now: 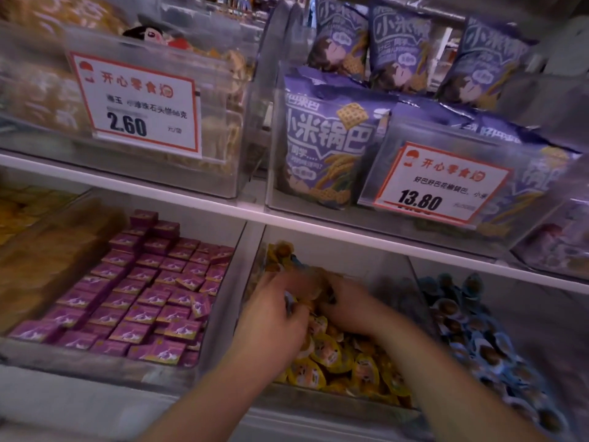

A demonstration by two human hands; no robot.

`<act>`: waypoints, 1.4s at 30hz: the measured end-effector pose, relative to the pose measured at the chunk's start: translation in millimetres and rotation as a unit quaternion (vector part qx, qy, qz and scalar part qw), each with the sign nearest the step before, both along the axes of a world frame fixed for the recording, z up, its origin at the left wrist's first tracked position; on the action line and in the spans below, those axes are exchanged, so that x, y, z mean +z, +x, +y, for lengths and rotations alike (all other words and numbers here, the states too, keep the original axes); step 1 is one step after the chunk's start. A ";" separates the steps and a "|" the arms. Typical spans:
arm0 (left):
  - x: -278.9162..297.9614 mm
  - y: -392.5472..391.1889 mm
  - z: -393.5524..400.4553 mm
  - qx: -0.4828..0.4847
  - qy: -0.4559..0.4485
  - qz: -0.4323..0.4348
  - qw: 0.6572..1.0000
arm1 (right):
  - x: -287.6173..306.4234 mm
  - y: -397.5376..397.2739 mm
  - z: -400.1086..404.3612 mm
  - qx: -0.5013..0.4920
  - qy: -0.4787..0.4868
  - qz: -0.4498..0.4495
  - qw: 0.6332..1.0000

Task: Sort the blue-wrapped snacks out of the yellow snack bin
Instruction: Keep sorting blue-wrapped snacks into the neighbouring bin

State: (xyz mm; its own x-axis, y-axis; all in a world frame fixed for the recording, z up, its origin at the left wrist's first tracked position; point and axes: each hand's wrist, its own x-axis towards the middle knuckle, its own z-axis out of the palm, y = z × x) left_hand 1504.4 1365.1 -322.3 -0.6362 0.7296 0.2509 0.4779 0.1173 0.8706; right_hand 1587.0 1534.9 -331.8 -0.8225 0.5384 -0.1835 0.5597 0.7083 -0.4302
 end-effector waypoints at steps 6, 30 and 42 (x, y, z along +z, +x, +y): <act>2.6 0.6 5.0 0.014 -0.002 -0.020 1.000 | -11.8 -4.2 -1.7 -0.069 -0.082 0.104 0.989; 2.5 0.7 4.9 0.023 0.053 -0.073 0.996 | -2.6 -14.3 6.1 -0.065 -0.019 -0.008 0.998; 16.3 21.0 5.2 -0.015 0.165 0.002 0.986 | 57.1 54.5 -62.3 -0.182 -0.613 0.343 0.688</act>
